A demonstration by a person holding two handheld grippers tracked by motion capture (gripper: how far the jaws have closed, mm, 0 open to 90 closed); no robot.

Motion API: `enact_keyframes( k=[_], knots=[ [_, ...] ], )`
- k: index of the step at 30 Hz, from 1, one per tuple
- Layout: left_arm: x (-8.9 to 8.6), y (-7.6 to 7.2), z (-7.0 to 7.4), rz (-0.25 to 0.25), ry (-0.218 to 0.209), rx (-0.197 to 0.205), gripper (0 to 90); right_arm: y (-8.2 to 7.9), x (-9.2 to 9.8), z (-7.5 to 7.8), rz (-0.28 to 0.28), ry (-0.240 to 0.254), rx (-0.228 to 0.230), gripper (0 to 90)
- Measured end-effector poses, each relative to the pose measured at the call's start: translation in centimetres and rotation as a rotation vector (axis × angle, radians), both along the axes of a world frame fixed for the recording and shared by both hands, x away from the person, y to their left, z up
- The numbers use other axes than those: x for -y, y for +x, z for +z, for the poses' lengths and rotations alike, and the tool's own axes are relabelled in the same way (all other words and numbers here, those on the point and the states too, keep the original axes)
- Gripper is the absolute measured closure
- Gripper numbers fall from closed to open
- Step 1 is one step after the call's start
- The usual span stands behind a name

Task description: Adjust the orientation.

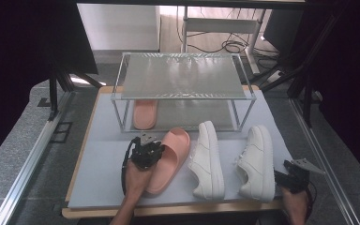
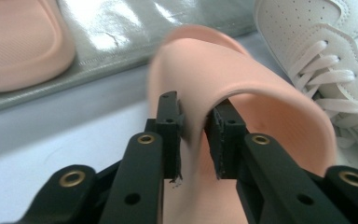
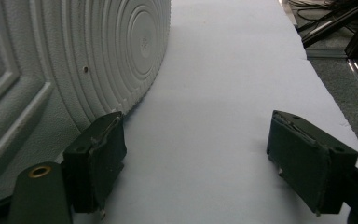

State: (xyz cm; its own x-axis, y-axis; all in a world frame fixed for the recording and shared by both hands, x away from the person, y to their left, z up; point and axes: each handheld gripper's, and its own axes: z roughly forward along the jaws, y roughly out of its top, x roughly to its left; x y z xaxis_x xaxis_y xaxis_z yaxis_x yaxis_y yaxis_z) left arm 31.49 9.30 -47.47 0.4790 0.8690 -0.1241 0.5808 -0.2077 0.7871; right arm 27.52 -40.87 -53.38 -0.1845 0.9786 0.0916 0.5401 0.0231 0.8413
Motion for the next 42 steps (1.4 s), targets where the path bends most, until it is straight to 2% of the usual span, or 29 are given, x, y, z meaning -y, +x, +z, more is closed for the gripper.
enact_keyframes(
  k=[4, 5, 9, 14, 18, 20, 27, 33, 38, 42],
  knots=[
    [-0.3, 0.2, 0.5, 0.005, -0.002, 0.007, 78.9, 0.0, 0.0, 0.0, 0.000, 0.000, 0.000, 19.5],
    [-0.4, 0.4, 0.9, 0.017, 0.012, 0.018, 79.1, 0.0, 0.0, 0.0, 0.000, 0.000, 0.000, 19.4],
    [-0.6, 0.9, 1.5, 0.034, 0.013, 0.030, 79.8, 0.0, 0.0, 0.0, 0.000, 0.000, 0.000, 19.5],
    [-0.8, 2.1, 2.5, 0.073, 0.014, 0.053, 80.1, 0.0, 0.0, 0.0, 0.000, -0.001, 0.001, 19.5],
    [-0.7, 3.4, 2.7, 0.100, 0.010, 0.057, 80.0, 0.0, 0.0, 0.0, 0.001, -0.002, 0.000, 19.5],
    [-0.6, 4.3, 2.6, 0.121, 0.010, 0.061, 79.9, 0.0, 0.0, 0.0, 0.001, -0.002, 0.000, 19.4],
    [-0.3, 6.1, 1.9, 0.172, -0.007, 0.052, 79.7, 0.0, 0.0, 0.0, 0.001, -0.002, 0.000, 19.4],
    [0.3, 7.9, 1.1, 0.224, -0.037, 0.059, 79.0, 0.0, 0.0, 0.0, 0.002, -0.003, 0.000, 19.4],
    [0.7, 9.2, 0.5, 0.260, -0.039, 0.069, 79.2, 0.0, 0.0, 0.0, 0.002, -0.003, 0.000, 19.5],
    [1.4, 10.3, -0.2, 0.285, -0.023, 0.075, 79.5, 0.0, 0.0, 0.0, 0.002, -0.003, 0.000, 19.5]
  ],
)
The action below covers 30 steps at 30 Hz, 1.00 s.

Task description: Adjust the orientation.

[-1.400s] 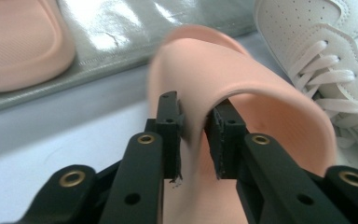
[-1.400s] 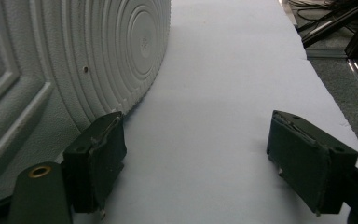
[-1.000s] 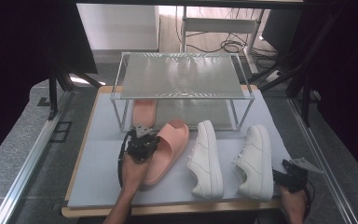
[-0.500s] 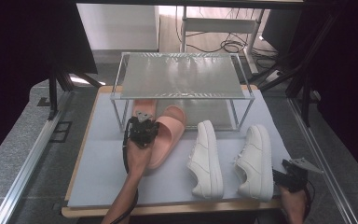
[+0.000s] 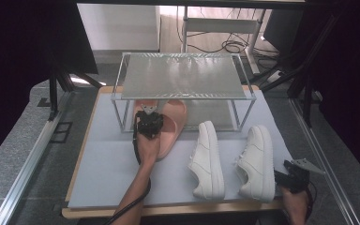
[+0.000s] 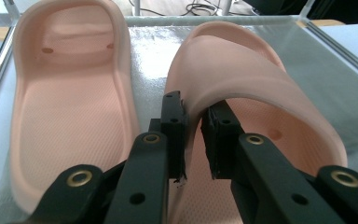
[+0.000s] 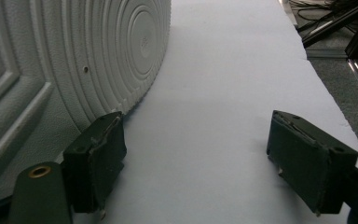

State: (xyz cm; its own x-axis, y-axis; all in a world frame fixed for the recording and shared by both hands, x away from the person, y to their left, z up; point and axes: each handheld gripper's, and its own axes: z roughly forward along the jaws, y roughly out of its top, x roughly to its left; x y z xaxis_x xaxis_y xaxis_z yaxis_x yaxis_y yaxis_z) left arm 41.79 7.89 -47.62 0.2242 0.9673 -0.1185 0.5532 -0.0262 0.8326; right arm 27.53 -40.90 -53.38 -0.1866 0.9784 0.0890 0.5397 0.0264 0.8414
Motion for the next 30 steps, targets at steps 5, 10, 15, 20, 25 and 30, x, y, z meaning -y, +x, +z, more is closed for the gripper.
enact_keyframes(
  k=[5, 10, 15, 20, 25, 30],
  knots=[
    [0.2, 0.7, -0.6, 0.007, 0.029, -0.025, 80.6, 0.0, 0.0, 0.0, 0.001, 0.000, 0.000, 19.5],
    [-0.8, 0.3, -0.1, -0.033, 0.003, -0.025, 76.8, 0.0, 0.0, 0.0, 0.001, 0.000, 0.000, 19.5],
    [-2.0, -1.5, 1.1, -0.092, -0.022, -0.006, 74.5, 0.0, 0.0, 0.0, 0.001, -0.001, 0.000, 19.5],
    [-3.1, -3.6, 2.0, -0.160, -0.008, 0.005, 72.9, 0.0, 0.0, 0.0, 0.001, -0.001, 0.000, 19.5],
    [-4.3, -6.4, 2.0, -0.244, -0.024, -0.009, 69.9, 0.0, 0.0, 0.0, 0.001, -0.001, 0.000, 19.5],
    [-4.9, -8.2, 1.5, -0.311, -0.011, -0.032, 69.3, 0.0, 0.0, 0.0, 0.000, 0.000, 0.001, 19.4]
  ],
)
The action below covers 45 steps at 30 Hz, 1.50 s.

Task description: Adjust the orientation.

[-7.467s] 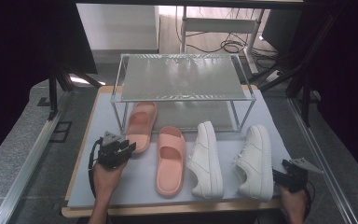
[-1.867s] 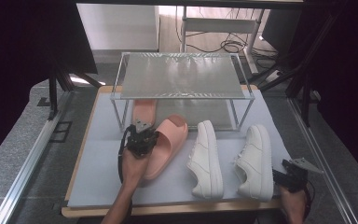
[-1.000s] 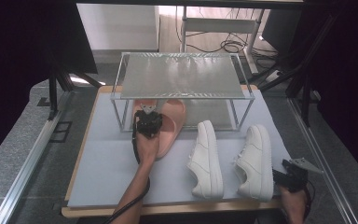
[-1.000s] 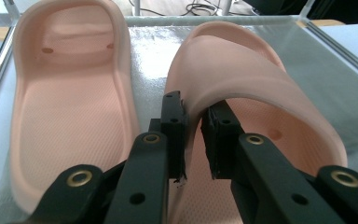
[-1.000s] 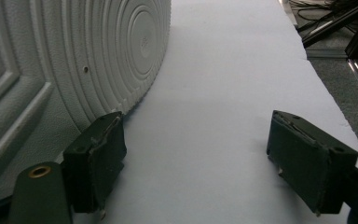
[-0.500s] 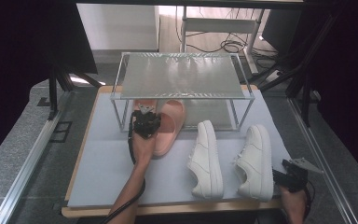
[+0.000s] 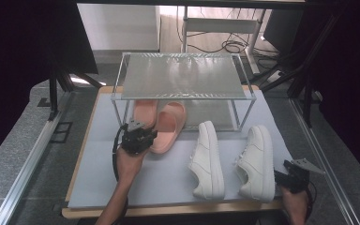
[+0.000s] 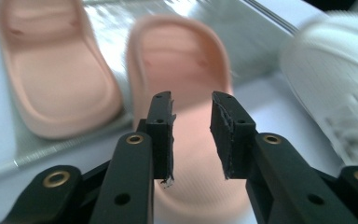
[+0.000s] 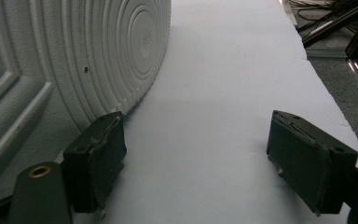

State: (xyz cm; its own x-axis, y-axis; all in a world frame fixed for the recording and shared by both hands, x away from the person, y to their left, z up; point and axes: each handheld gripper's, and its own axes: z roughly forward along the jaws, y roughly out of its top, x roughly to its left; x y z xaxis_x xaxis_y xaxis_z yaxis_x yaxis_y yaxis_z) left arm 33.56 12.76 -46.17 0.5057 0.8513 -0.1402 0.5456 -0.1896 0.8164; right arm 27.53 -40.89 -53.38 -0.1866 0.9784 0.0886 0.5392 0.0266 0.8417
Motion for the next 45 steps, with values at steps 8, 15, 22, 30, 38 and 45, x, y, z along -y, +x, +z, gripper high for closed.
enact_keyframes(
  k=[8, 15, 22, 30, 38, 45],
  knots=[
    [-0.6, -2.7, -1.5, -0.063, 0.017, -0.049, 83.5, 0.0, 0.0, 0.0, -0.001, 0.002, -0.001, 19.5],
    [-0.1, -3.0, -2.8, -0.079, 0.058, -0.082, 89.6, 0.0, 0.0, 0.0, -0.001, 0.002, -0.001, 19.4],
    [1.4, -2.6, -3.5, -0.113, 0.062, -0.091, 89.7, 0.0, 0.0, 0.0, -0.001, 0.002, -0.001, 19.4],
    [3.7, -1.4, -3.7, -0.144, 0.066, -0.071, 89.6, 0.0, 0.0, 0.0, -0.001, 0.002, -0.001, 19.4],
    [4.6, 0.3, -3.9, -0.107, 0.074, -0.054, 89.8, 0.0, 0.0, 0.0, -0.001, 0.003, -0.001, 19.4],
    [4.5, 1.9, -3.9, -0.067, 0.081, -0.039, 89.8, 0.0, 0.0, 0.0, -0.001, 0.002, -0.001, 19.4]
  ],
)
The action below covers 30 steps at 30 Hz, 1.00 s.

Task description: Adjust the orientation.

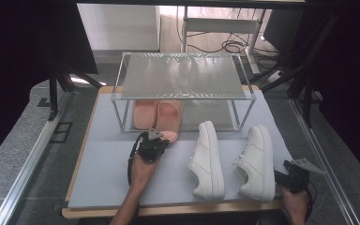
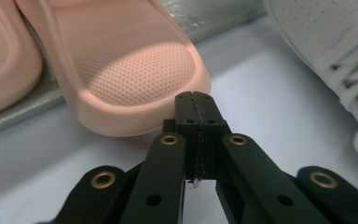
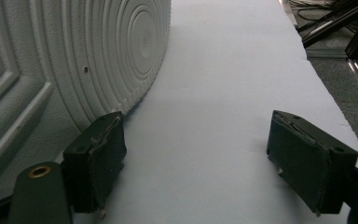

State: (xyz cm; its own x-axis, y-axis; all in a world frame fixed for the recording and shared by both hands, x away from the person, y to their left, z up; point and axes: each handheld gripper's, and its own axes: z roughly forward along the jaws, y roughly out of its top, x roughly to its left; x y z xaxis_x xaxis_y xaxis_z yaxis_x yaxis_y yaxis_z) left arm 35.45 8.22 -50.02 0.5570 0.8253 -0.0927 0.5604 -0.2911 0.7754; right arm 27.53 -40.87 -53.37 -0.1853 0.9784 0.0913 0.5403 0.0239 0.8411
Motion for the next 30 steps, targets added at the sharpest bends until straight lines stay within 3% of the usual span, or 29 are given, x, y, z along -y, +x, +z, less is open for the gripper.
enact_keyframes(
  k=[13, 30],
  knots=[
    [0.2, 3.3, -0.4, 0.049, 0.008, 0.008, 89.9, 0.0, 0.0, 0.0, 0.001, -0.002, 0.001, 19.4],
    [1.2, 6.1, -1.0, 0.077, 0.027, -0.011, 89.9, 0.0, 0.0, 0.0, 0.002, -0.003, 0.001, 19.4]
  ],
)
